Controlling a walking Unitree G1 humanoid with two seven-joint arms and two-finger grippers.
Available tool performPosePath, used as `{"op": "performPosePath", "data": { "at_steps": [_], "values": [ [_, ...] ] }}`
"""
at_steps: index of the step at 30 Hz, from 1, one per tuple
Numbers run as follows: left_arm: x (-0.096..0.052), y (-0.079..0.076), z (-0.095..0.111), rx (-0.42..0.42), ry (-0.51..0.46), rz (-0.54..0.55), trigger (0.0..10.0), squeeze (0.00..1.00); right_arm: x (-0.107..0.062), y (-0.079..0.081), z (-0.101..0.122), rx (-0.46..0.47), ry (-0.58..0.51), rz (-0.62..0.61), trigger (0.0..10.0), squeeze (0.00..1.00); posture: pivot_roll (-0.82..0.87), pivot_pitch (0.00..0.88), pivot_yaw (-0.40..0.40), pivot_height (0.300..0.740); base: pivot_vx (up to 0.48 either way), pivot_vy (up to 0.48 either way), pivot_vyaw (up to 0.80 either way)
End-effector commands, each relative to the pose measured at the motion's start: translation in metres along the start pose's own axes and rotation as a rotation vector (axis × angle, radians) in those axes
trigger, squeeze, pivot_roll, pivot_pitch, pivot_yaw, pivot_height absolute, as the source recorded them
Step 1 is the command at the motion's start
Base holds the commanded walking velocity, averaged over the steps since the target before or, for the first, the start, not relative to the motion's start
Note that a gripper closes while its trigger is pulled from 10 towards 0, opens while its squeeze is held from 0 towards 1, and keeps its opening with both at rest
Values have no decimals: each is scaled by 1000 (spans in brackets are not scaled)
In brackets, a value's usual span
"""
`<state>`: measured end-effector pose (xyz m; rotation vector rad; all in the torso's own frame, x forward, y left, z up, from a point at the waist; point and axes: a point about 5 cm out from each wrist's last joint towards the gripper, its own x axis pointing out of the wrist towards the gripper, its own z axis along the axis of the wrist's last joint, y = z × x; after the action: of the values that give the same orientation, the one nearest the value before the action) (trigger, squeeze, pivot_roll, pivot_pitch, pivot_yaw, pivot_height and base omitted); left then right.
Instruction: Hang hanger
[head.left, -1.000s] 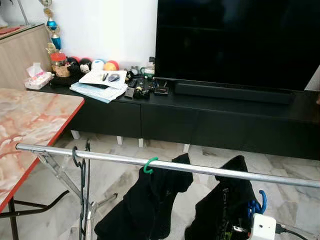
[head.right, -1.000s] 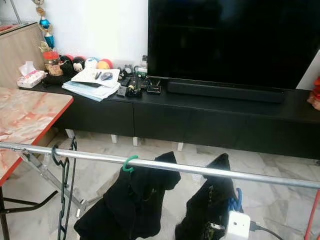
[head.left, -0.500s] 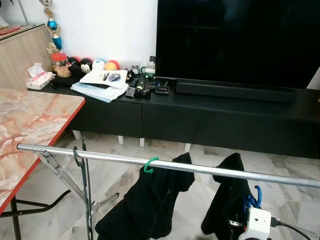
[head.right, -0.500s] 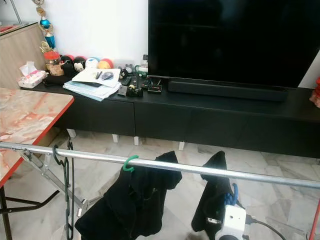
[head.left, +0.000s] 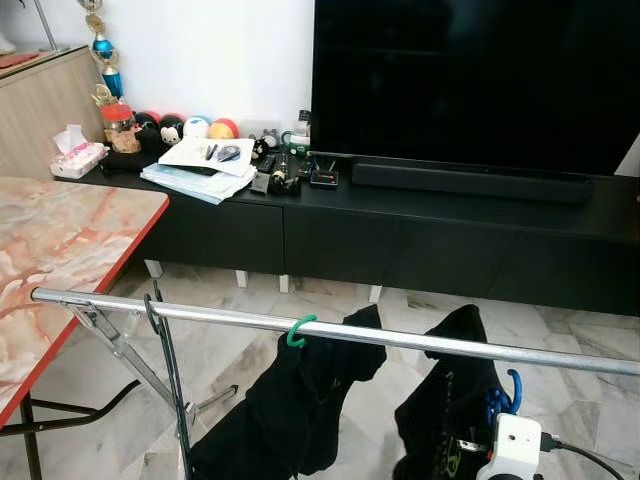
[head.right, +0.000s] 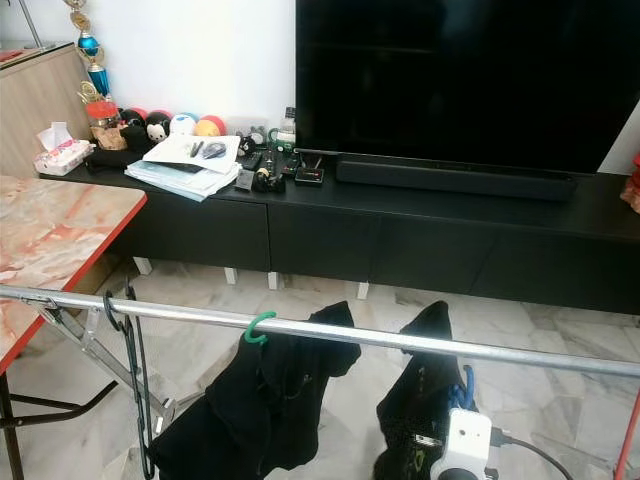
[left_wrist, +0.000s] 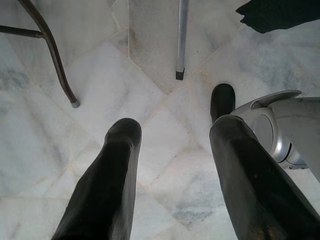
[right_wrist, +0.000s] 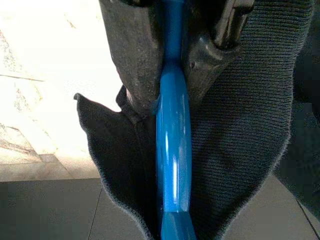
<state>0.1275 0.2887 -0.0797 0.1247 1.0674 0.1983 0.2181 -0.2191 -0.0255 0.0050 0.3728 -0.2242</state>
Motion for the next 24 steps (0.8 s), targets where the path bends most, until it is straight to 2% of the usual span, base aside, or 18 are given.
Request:
{"op": "performPosePath", "data": {
  "at_steps": [1, 6, 24],
  "values": [
    [0, 3, -1, 12, 6, 4, 10000, 0, 4, 2, 8, 1, -33, 6, 10000, 0, 132, 0, -24, 740, 0, 0, 0],
    [-1, 3, -1, 17, 8, 4, 10000, 0, 4, 3, 6, -6, -26, 10, 10000, 0, 131, 0, -22, 740, -145, 0, 0],
    [-1, 3, 0, 20, 3, 3, 10000, 0, 6, 5, 7, -5, -24, 8, 10000, 0, 130, 0, -20, 740, -279, 0, 0]
  ]
}}
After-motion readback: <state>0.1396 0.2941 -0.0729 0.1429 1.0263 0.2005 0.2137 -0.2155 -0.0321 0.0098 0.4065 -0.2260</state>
